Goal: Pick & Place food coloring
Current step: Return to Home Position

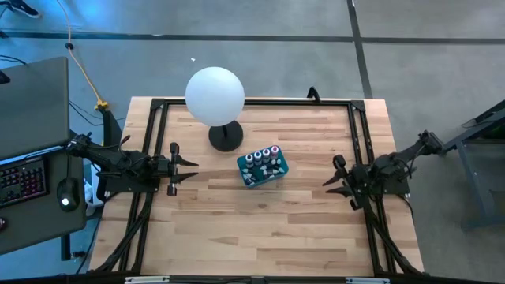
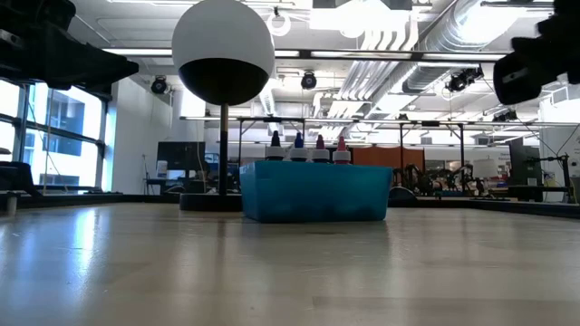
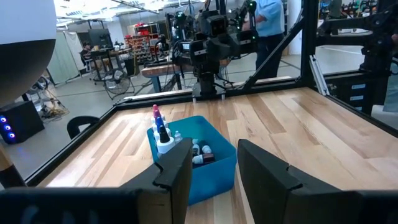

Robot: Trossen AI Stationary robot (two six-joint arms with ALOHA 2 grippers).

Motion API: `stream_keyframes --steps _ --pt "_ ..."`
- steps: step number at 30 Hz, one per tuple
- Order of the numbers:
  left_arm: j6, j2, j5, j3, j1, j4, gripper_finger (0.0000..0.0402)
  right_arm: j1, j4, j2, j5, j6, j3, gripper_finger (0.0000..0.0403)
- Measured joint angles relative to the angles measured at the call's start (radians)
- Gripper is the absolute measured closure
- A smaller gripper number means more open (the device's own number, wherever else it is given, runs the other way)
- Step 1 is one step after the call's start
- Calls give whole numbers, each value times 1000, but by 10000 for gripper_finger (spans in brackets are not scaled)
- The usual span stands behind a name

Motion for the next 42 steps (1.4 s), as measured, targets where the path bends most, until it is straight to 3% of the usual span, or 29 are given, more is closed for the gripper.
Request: stream_keyframes --steps 10,18,42 --pt "0 0 0 0 0 0 275 -211 0 0 3 0 0 299" --pt "0 0 0 0 0 0 275 -311 0 0 3 0 0 299" --pt "0 0 0 0 0 0 275 -343 0 0 3 0 0 299"
